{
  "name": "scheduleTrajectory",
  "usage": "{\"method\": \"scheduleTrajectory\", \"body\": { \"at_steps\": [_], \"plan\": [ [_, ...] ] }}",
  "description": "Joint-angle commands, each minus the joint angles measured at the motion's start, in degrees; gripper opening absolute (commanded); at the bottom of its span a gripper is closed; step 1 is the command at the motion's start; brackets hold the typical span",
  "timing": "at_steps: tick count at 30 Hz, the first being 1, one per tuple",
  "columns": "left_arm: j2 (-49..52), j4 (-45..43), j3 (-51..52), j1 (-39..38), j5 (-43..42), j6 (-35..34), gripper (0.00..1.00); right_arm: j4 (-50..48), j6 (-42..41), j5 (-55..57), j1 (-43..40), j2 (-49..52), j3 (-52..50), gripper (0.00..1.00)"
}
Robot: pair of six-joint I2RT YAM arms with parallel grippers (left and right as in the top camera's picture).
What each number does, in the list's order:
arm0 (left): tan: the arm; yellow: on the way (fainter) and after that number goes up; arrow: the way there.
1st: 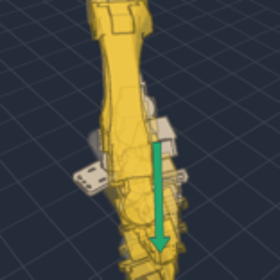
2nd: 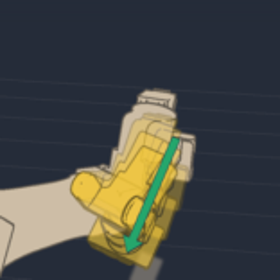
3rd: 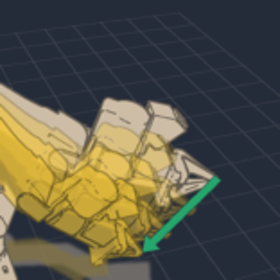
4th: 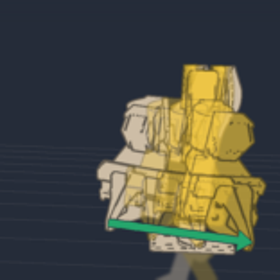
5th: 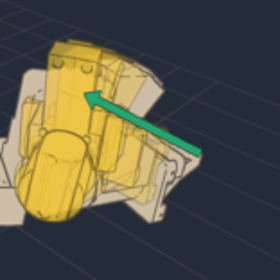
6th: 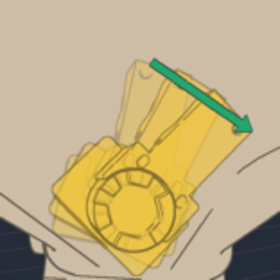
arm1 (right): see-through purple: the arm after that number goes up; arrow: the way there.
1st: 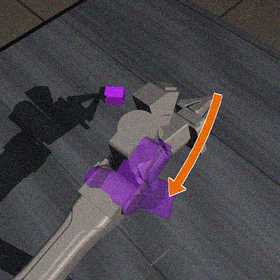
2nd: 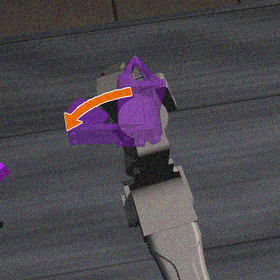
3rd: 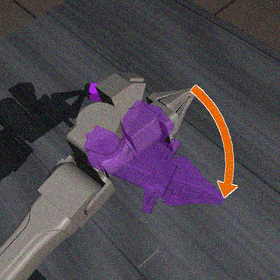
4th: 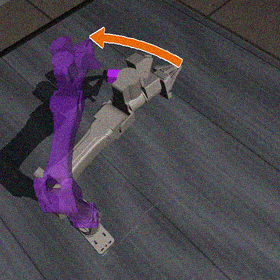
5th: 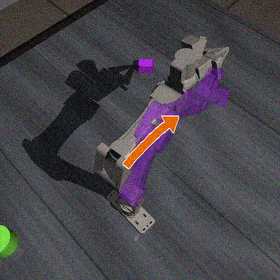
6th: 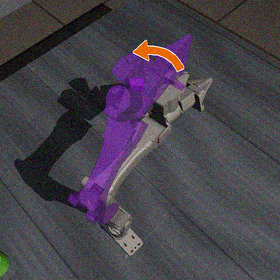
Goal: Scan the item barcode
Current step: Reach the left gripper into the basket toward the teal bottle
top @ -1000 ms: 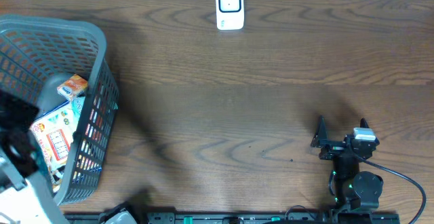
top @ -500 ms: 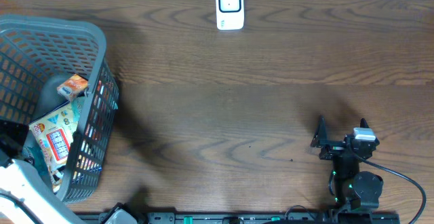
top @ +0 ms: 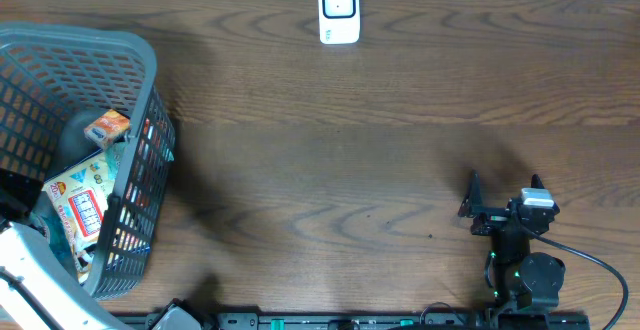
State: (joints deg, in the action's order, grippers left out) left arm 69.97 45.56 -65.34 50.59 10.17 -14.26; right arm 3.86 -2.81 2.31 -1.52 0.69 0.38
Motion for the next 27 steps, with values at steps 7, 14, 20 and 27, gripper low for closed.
{"method": "scheduleTrajectory", "body": {
  "at_steps": [7,14,20,27],
  "plan": [
    [0.1,-0.2,0.2,0.2,-0.4,6.1,0.98,0.2,-0.3,0.1,0.1,-0.3,-0.1,0.99],
    [0.3,-1.0,0.5,0.2,-0.9,12.4,0.98,0.2,-0.3,0.1,0.1,-0.3,-0.1,0.99],
    [2.2,-0.8,1.7,0.2,-1.2,13.9,0.98,0.2,-0.3,0.1,0.1,-0.3,-0.1,0.99],
    [7.1,-0.7,1.7,0.2,-1.6,14.1,0.98,0.2,-0.3,0.1,0.1,-0.3,-0.1,0.99]
  ]
}}
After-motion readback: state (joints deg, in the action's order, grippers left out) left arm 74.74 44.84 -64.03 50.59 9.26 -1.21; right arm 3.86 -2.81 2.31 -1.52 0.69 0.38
